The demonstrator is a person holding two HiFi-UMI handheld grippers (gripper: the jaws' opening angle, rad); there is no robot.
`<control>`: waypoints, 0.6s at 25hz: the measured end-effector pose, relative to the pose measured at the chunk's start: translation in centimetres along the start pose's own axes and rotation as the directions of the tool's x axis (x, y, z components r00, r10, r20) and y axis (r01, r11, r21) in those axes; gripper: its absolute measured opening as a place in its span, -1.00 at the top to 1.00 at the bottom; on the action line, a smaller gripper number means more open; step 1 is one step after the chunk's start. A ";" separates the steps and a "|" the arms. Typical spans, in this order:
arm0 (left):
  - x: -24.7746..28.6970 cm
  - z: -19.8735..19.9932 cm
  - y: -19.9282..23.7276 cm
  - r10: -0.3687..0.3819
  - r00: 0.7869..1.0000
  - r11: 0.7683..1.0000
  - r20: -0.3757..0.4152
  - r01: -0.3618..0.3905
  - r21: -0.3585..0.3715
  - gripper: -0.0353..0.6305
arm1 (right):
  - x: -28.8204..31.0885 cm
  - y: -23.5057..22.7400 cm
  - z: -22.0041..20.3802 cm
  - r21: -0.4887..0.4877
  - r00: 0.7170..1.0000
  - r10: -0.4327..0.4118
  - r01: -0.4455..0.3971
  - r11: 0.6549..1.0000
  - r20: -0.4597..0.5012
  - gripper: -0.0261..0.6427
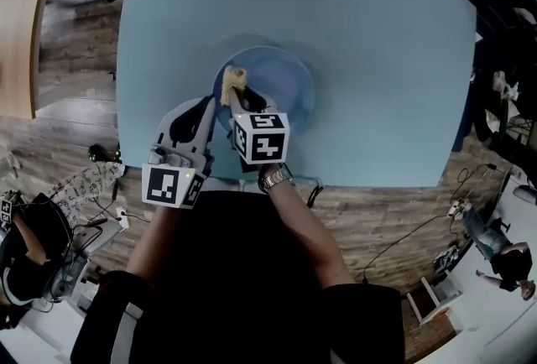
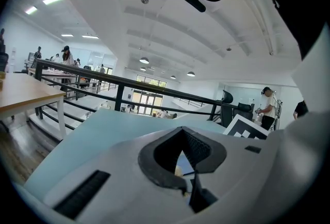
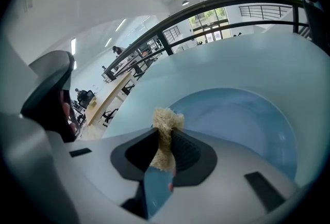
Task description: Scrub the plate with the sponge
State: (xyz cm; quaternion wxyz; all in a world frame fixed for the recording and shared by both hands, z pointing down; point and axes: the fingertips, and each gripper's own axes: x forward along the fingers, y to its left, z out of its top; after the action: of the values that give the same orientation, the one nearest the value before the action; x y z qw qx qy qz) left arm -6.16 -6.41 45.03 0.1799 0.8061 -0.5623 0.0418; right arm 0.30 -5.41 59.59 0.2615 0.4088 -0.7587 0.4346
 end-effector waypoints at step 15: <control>0.0 -0.1 -0.3 0.002 1.000 1.000 0.009 -0.002 -0.008 0.89 | 0.3 -1.6 0.3 0.057 1.000 -0.005 0.004 0.998 0.008 0.70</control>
State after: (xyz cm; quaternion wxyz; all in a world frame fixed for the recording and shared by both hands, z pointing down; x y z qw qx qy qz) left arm -5.86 -6.31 45.11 0.1804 0.8051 -0.5638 0.0363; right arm 1.50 -6.23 60.42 0.2475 0.4196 -0.7460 0.4540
